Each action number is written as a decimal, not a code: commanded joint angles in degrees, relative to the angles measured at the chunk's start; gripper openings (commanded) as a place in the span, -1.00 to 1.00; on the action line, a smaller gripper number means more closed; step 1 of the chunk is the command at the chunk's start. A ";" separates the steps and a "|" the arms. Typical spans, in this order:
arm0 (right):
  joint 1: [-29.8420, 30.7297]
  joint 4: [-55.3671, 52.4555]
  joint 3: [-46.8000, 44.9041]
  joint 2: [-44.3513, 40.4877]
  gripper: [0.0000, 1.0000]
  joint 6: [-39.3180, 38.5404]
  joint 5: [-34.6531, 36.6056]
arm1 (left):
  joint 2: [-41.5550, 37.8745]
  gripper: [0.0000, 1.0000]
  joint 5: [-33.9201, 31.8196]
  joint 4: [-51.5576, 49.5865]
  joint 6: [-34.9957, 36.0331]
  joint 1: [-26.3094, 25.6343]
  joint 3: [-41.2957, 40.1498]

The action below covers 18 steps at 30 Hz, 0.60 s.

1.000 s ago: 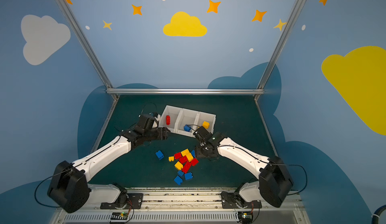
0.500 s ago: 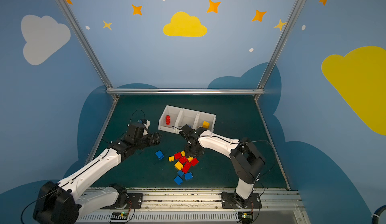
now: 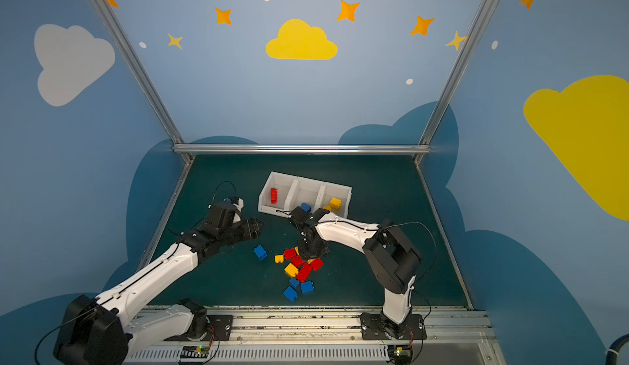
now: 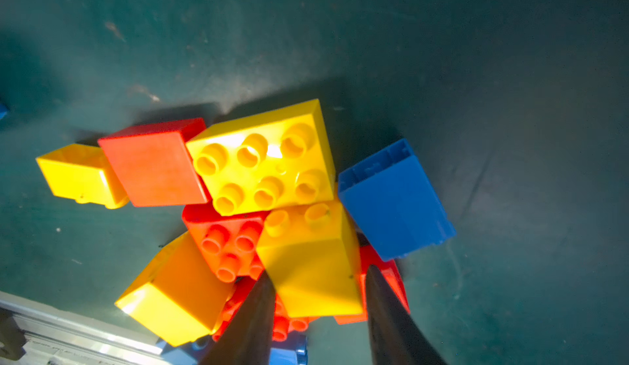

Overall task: Sort the legos into containers by color
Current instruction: Pick up the lego from the center of the table.

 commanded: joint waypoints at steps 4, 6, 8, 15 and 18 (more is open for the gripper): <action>0.31 -0.98 1.74 1.07 -0.33 -0.31 0.99 | -1.17 0.61 -0.05 0.52 -0.56 0.37 -0.91; 0.31 -1.45 2.12 1.16 -0.37 -0.65 0.92 | -1.07 0.61 -0.05 0.22 -0.51 0.41 -0.58; 0.37 -2.17 2.55 0.95 -0.40 -0.74 1.16 | -1.17 0.61 -0.05 -0.34 -0.47 0.43 -0.27; 0.01 -5.39 5.61 -1.89 -0.42 -2.77 2.18 | -2.26 0.61 -0.31 -0.45 -0.81 0.36 -1.44; -1.18 -7.47 8.63 -3.65 -0.42 -4.84 2.53 | -2.88 0.61 -0.49 -0.57 -0.92 0.41 -1.86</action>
